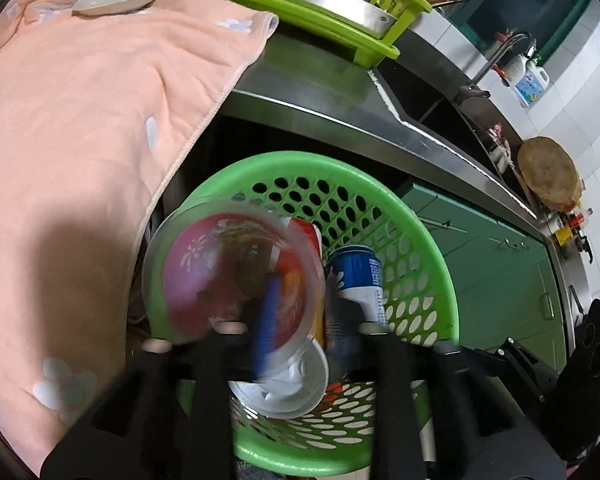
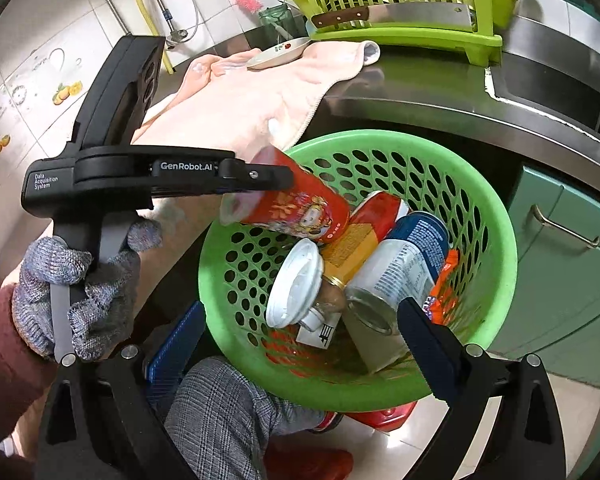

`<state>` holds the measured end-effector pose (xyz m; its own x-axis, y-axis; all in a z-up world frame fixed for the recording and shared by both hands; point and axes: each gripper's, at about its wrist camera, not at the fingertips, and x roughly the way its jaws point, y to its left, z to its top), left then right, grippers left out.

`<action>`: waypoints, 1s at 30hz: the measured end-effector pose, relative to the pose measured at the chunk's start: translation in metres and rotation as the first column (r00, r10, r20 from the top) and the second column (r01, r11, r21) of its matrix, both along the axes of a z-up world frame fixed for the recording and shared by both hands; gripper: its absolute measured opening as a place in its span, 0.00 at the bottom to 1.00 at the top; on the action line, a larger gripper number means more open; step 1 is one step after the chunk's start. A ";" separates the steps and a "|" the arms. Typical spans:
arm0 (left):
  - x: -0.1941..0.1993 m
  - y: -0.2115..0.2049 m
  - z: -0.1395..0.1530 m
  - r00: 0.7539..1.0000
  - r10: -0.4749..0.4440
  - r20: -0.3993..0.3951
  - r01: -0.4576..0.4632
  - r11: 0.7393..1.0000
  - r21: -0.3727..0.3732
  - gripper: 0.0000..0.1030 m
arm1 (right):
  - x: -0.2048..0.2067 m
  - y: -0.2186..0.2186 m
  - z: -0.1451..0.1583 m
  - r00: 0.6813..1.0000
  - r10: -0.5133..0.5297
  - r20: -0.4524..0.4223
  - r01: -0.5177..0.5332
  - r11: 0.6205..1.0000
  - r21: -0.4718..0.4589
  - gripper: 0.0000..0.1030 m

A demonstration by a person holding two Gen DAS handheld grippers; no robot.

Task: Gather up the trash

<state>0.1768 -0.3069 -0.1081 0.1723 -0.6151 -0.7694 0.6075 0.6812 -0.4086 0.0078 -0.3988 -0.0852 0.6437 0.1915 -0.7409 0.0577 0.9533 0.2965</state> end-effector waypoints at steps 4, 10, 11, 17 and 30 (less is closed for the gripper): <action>-0.004 0.002 0.004 1.000 -0.003 0.006 0.003 1.000 -0.004 0.38 | -0.002 0.002 0.002 1.000 -0.009 0.003 0.009 1.000 -0.002 0.91; -0.012 0.011 0.013 1.000 -0.006 0.026 0.006 1.000 -0.020 0.46 | -0.008 0.006 0.008 1.000 -0.018 0.016 0.018 1.000 -0.002 0.91; -0.014 0.014 0.016 1.000 -0.003 0.029 0.003 1.000 -0.021 0.47 | -0.009 0.007 0.009 1.000 -0.021 0.017 0.021 1.000 -0.004 0.91; -0.025 0.037 0.032 0.997 0.029 0.072 -0.028 1.000 -0.008 0.53 | -0.016 0.011 0.015 0.998 -0.045 0.032 0.046 0.999 -0.015 0.91; -0.053 0.111 0.067 0.967 0.163 0.196 -0.168 0.986 0.009 0.76 | -0.020 0.033 0.036 0.996 -0.056 0.067 0.060 0.997 -0.053 0.91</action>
